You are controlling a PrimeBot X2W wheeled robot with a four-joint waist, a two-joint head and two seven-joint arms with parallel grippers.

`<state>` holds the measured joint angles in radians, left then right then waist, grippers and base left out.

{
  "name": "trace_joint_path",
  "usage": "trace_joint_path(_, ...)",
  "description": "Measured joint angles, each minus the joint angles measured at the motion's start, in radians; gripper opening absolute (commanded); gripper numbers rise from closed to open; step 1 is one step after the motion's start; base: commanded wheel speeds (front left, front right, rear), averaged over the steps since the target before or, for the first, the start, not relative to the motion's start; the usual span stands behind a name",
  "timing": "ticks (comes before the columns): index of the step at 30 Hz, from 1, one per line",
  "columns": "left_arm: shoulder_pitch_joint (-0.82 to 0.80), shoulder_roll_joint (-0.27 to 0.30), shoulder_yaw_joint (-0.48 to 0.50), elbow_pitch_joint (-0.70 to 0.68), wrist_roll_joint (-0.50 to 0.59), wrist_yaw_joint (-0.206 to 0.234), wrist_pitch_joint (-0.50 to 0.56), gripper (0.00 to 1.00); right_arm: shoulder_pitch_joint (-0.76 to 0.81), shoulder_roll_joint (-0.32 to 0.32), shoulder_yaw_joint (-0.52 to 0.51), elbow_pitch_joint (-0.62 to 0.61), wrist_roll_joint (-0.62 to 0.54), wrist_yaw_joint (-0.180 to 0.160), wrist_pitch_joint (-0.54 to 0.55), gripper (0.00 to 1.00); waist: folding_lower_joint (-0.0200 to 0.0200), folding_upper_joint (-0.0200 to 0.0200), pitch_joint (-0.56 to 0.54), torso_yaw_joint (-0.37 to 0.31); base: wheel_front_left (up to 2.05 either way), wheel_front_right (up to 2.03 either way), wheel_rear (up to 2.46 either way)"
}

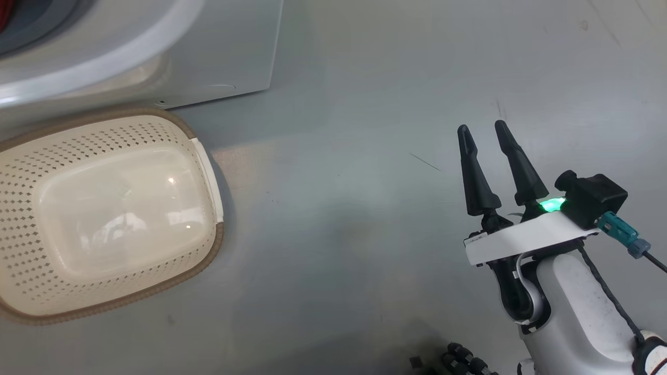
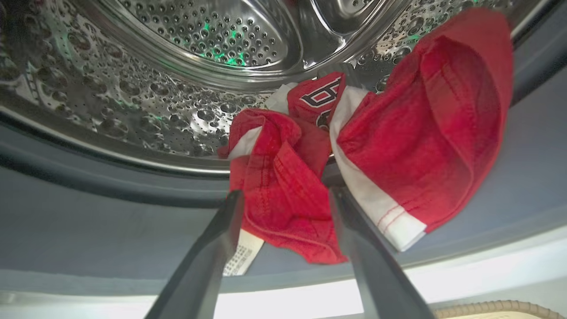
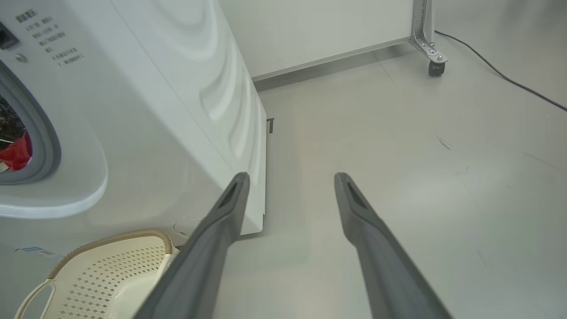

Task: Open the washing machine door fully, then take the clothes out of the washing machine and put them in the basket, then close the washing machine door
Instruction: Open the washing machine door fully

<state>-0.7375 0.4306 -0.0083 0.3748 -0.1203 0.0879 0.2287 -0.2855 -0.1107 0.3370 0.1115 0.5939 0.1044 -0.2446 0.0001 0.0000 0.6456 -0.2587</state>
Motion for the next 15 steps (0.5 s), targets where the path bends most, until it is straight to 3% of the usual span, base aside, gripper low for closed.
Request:
trace_joint_path(3, -0.041, 0.027, 0.004, 0.022, 0.029, 0.001, 0.015, 1.00, -0.009, 0.001, -0.002, 0.006, 0.000, 0.000, 0.000, 1.00, 0.0000, 0.0000, 0.016, -0.009, 0.00, 0.00, 0.00)
trace_joint_path(15, -0.139, 0.029, -0.028, 0.112, 0.049, 0.001, 0.044, 1.00, -0.031, 0.017, -0.015, 0.015, -0.014, 0.008, -0.003, 1.00, 0.0000, 0.0000, 0.052, -0.030, 0.00, 0.00, 0.00)
